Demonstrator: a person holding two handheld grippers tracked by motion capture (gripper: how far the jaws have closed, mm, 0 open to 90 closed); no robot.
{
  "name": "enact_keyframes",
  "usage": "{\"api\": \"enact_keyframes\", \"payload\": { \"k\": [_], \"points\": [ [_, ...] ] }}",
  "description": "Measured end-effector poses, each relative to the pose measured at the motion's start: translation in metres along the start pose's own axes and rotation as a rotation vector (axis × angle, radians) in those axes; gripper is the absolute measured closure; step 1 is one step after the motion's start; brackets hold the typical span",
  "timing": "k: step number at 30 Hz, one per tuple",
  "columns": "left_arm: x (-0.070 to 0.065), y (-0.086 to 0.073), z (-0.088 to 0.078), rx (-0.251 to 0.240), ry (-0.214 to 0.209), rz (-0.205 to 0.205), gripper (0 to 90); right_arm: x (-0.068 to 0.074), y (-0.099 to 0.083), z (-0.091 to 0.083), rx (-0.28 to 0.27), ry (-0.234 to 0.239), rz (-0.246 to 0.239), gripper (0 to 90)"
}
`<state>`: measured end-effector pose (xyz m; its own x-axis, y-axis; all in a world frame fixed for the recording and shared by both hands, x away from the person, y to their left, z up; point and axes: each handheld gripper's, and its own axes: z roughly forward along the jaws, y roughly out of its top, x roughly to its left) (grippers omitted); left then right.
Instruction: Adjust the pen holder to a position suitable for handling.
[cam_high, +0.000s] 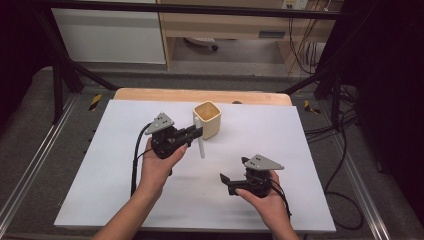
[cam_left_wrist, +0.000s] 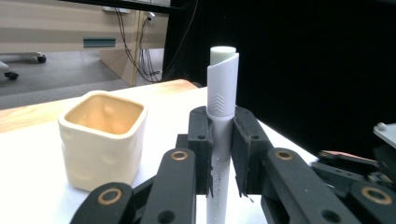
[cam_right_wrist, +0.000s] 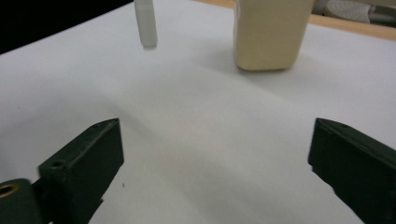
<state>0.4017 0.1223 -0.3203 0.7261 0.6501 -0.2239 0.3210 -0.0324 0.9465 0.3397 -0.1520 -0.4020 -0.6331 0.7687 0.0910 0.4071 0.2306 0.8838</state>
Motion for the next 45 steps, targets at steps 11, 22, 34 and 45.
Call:
{"api": "enact_keyframes", "payload": {
  "k": [11, 22, 34, 45],
  "points": [
    [0.005, 0.034, 0.027, 0.007, 0.026, 0.048, 78.9, -0.02, -0.028, -0.019, -0.032, -0.053, 0.049, 4.0],
    [0.01, 0.058, 0.037, -0.036, 0.05, 0.045, 78.9, -0.031, -0.031, -0.023, -0.041, -0.075, 0.075, 4.0],
    [0.019, 0.075, 0.041, -0.056, 0.057, 0.061, 78.9, -0.031, -0.033, -0.017, -0.023, -0.086, 0.081, 3.9],
    [0.025, 0.077, 0.045, -0.07, 0.096, 0.086, 78.9, -0.025, -0.033, -0.012, -0.008, -0.075, 0.061, 3.7]
  ]
}}
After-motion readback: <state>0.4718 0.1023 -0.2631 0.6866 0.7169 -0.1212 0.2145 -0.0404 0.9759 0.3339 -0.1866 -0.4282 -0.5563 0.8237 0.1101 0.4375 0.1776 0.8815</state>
